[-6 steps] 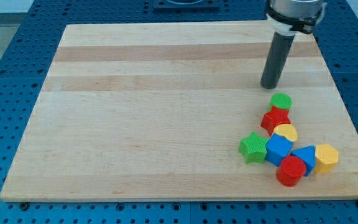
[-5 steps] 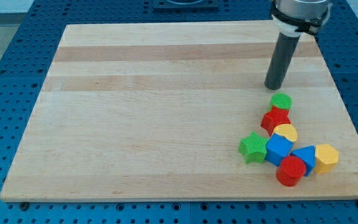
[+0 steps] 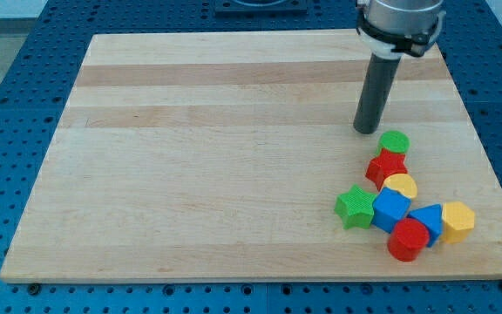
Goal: Move the green circle to the right of the red star
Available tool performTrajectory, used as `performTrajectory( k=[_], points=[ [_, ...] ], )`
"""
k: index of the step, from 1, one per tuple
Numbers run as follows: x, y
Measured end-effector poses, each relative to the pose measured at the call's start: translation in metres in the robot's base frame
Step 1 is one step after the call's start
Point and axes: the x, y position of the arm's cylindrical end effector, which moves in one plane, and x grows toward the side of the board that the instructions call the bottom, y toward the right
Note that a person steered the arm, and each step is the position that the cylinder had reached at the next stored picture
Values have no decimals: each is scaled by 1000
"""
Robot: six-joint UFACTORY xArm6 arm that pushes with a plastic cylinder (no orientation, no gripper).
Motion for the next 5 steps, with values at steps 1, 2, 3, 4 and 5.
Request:
performTrajectory(
  k=[1,2,3,4,5],
  points=[
    [5,7],
    [7,14],
    [9,23],
    [15,28],
    [24,32]
  ],
)
